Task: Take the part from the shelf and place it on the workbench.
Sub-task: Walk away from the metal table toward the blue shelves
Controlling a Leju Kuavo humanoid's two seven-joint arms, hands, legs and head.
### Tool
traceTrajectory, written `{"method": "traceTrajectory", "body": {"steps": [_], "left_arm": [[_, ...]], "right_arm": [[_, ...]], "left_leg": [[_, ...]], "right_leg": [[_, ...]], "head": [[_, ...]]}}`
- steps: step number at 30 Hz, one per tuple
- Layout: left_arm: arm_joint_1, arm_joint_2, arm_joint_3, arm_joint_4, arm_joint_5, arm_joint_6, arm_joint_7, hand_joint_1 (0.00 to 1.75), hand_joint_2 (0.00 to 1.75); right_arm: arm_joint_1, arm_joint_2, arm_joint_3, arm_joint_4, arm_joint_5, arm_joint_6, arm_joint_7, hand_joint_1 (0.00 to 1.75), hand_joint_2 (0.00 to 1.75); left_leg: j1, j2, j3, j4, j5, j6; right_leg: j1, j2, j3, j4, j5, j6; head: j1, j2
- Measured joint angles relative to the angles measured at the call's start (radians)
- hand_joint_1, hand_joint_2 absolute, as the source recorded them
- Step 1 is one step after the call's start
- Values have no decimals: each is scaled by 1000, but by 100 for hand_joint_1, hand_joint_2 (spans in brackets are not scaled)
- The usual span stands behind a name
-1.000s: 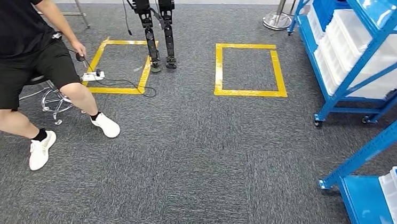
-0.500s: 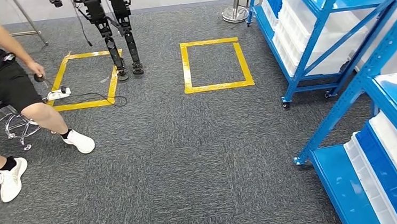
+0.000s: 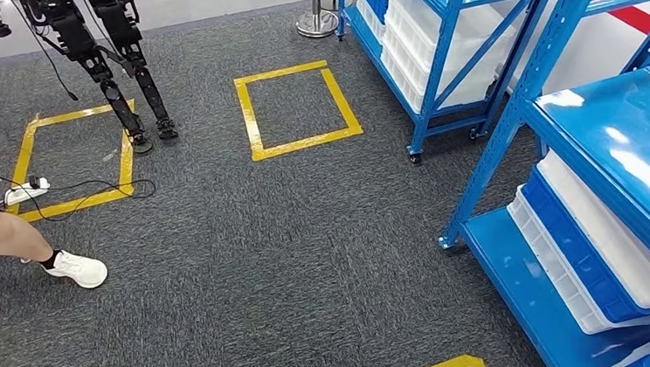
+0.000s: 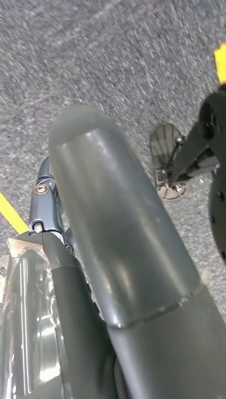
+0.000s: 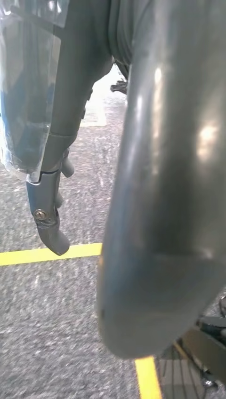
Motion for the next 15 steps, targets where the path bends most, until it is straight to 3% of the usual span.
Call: {"method": "traceTrajectory", "body": {"steps": [1,3,5,6,7,8,10,12,14,15], "left_arm": [[-3,-1,0,0,3,0,-1,0,0],[-9,-2,1,-1,11,-1,-1,0,0],[-15,-2,2,-1,21,-1,1,0,0],[-18,-2,3,-1,23,-2,1,0,0],[-22,-3,3,-1,25,-2,2,0,0],[-25,-3,3,-1,28,-2,2,0,0],[-28,-3,4,-2,34,-2,1,0,0],[-29,-3,8,-2,43,-2,2,0,0],[-33,-3,12,-2,49,-1,4,0,0],[-35,-4,12,-2,49,-1,4,0,0]], "right_arm": [[0,-1,0,0,-1,2,-7,0,0],[-4,-5,-3,0,-3,10,-26,0,0],[-6,-9,-7,0,-4,17,-44,0,0],[-6,-11,-8,0,-4,18,-50,0,0],[-5,-13,-10,0,-4,19,-53,0,0],[-4,-15,-11,0,-4,19,-57,0,0],[-5,-18,-14,-1,-2,19,-67,0,0],[-10,-19,-14,-1,1,18,-75,0,0],[-11,-21,-15,-1,3,17,-77,0,0],[-10,-22,-15,-1,4,17,-77,0,0]], "left_leg": [[0,14,3,-8,6,10],[-3,45,4,-17,12,20],[-8,76,1,-16,12,22],[-9,91,0,-16,12,22],[-9,104,0,-16,11,21],[-9,116,0,-16,11,20],[-12,137,5,-14,7,12],[-16,157,12,-13,-1,-2],[-14,175,22,-16,-7,-17],[-10,170,25,-12,-13,-24]], "right_leg": [[1,-23,-14,24,-13,0],[1,-80,-68,129,-64,-7],[-4,-101,-127,246,-108,-7],[-7,-105,-137,268,-111,0],[-9,-109,-125,249,-99,9],[-12,-120,-92,193,-77,19],[-14,-168,-13,51,-31,30],[-6,-196,20,-13,-11,20],[1,-178,18,-15,-6,5],[-4,-167,20,-17,-4,-2]], "head": [[3,0],[8,0],[10,0],[10,0],[10,0],[10,0],[10,0],[8,0],[6,0],[6,0]]}}
